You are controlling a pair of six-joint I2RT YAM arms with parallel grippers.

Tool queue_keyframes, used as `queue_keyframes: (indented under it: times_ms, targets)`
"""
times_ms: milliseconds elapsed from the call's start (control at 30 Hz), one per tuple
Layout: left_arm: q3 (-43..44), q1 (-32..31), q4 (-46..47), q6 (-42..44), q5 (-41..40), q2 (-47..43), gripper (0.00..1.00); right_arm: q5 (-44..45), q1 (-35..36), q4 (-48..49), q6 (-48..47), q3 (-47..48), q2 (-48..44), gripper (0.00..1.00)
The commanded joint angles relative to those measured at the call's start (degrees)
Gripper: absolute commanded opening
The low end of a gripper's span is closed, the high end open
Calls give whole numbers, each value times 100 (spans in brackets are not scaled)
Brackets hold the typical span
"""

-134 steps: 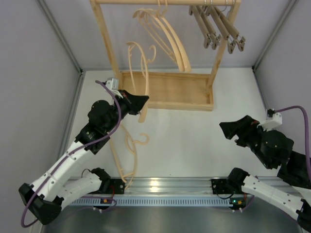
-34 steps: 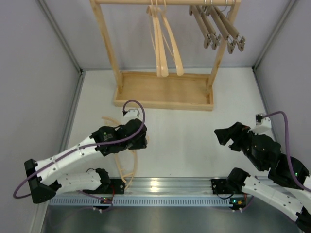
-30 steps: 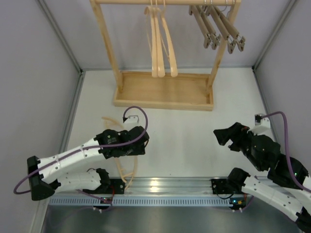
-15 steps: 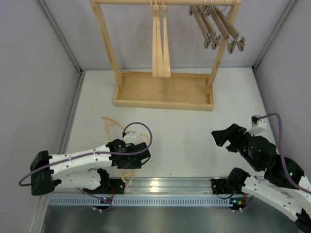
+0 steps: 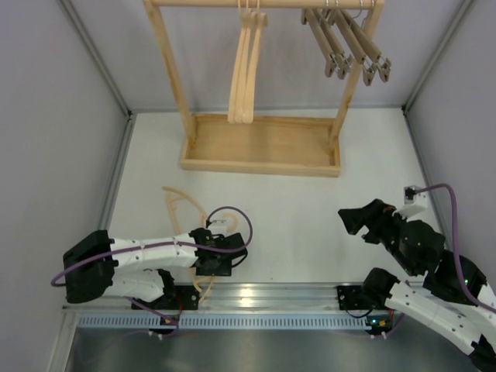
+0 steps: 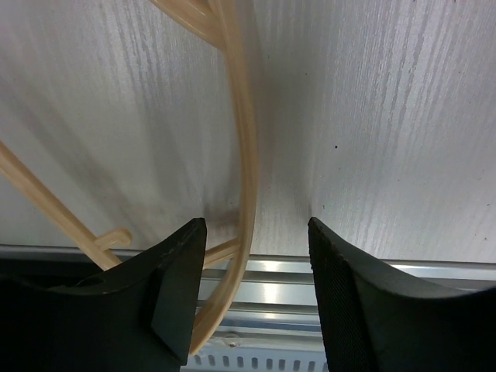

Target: Organize the hangers

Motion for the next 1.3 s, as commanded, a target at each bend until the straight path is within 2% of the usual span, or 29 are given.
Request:
queue_keyframes:
  times_ms: [0,100,200,333,400,433,567,700,900,1067,1267]
  targets:
    - [-182,79,588,113,181,39,59,-43,52,267,-31,-54,-56,83]
    - [-340,88,738,104,243,100,58,-60,52,267,-4,-89,-82,83]
    - [-463,88,940,113,313,118,51,-34,52,267,-4,-115,-126,83]
    - [-525,88,1108,95,401,179,29,-51,52,267,13,-150,-162,83]
    - [-525,88,1117,87,418,223,24,-51,52,267,22,-159,-197,83]
    - [-525,88,1117,78,427,232,17,-51,52,267,13,-168,-214,83]
    - [-498,88,1134,78,506,311,0,-60,52,259,13,-177,-241,83]
    - [-419,88,1099,95,620,31,0,-60,52,259,5,-107,-206,83]
    - [72,79,1038,86,884,-848,0,-43,52,259,-31,-1,-126,82]
    - [835,79,1047,367,955,-1270,0,-25,52,206,-74,183,-30,82]
    - [1777,79,1046,956,648,-1569,0,-43,53,153,-127,456,154,82]
